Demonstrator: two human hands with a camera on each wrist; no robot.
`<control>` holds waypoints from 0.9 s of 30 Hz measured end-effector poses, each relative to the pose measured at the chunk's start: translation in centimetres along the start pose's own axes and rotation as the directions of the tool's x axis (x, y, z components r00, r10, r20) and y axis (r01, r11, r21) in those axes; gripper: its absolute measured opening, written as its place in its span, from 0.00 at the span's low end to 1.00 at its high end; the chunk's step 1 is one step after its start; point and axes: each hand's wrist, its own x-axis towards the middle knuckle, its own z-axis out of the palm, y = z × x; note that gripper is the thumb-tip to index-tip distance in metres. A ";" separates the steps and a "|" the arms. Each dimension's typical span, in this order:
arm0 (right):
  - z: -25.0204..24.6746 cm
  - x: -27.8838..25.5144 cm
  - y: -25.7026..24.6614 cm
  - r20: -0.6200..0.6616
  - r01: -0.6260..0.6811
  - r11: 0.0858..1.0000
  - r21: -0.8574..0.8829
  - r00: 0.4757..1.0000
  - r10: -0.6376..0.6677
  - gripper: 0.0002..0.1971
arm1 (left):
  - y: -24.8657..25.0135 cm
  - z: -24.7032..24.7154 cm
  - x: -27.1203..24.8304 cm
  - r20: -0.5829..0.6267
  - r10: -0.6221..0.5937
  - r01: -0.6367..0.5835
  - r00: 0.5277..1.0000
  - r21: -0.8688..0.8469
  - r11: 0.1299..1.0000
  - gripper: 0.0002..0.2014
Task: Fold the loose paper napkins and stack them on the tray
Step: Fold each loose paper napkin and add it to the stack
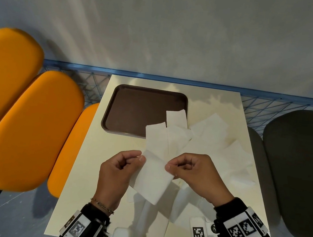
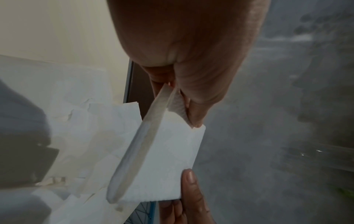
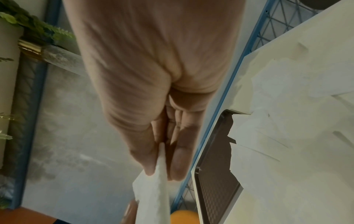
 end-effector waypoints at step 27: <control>-0.1 0.2 1.5 -0.027 -0.112 0.966 0.235 0.992 0.122 0.18 | -1.2 0.1 -0.8 0.185 -0.086 0.058 0.979 0.154 0.986 0.09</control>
